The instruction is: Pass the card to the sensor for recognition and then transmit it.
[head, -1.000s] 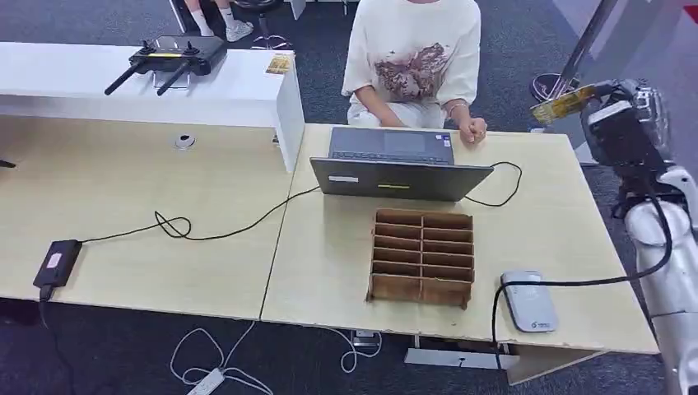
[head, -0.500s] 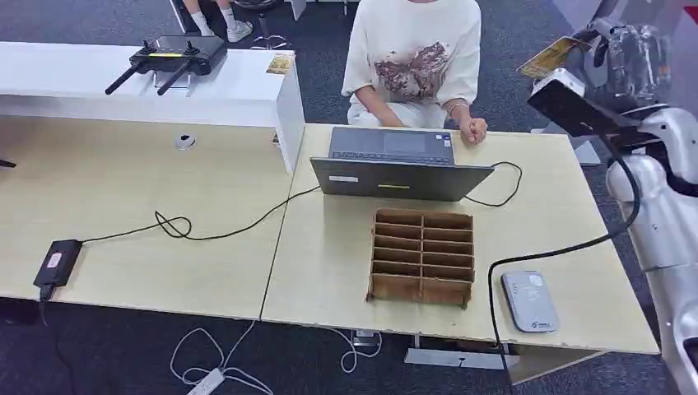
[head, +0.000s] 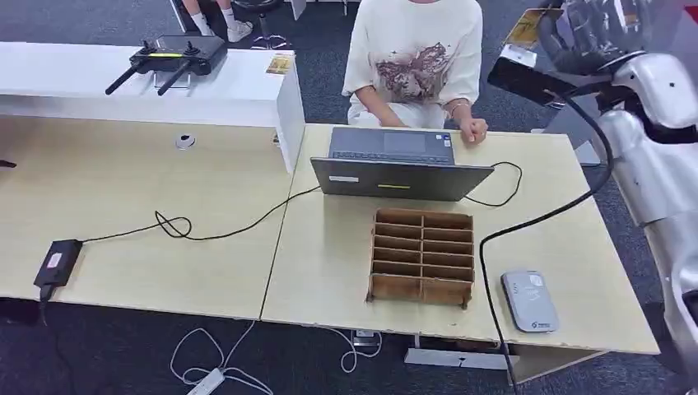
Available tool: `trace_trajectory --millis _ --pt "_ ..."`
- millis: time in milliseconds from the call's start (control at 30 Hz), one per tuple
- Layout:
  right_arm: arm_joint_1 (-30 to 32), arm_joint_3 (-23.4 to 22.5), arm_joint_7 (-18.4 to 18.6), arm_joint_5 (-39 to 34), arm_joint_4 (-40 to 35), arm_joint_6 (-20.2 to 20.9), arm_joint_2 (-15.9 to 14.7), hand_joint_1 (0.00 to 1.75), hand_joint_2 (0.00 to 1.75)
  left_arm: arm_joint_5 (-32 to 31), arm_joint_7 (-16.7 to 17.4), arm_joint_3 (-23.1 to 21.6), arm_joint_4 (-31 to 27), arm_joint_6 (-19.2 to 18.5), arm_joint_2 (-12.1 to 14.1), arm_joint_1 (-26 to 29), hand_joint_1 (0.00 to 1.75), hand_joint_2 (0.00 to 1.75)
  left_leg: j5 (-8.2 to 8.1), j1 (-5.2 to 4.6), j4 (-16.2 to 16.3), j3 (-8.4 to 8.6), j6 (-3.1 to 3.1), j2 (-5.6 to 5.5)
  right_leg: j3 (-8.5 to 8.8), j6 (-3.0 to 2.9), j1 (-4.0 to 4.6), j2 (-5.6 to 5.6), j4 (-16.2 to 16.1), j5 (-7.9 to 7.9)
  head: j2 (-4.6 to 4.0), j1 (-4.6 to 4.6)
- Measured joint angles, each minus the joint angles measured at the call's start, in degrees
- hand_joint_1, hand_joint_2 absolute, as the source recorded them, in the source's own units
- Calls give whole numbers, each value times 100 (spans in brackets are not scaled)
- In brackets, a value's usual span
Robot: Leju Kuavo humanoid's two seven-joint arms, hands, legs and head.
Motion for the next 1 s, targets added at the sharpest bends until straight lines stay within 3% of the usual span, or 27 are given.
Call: trace_trajectory --millis 633,1000 --pt "-686 726 389 614 1128 483 466 175 175 -55 -26 -2 0 -81 11 0 0 175 1 1 0 1 -1 1 0 -1 1 1 0 2 0 0" --pt "-847 1031 450 909 1698 457 691 175 175 -66 -61 -2 0 -105 20 1 0 175 1 1 0 1 -1 0 0 -2 1 0 0 2 0 0"
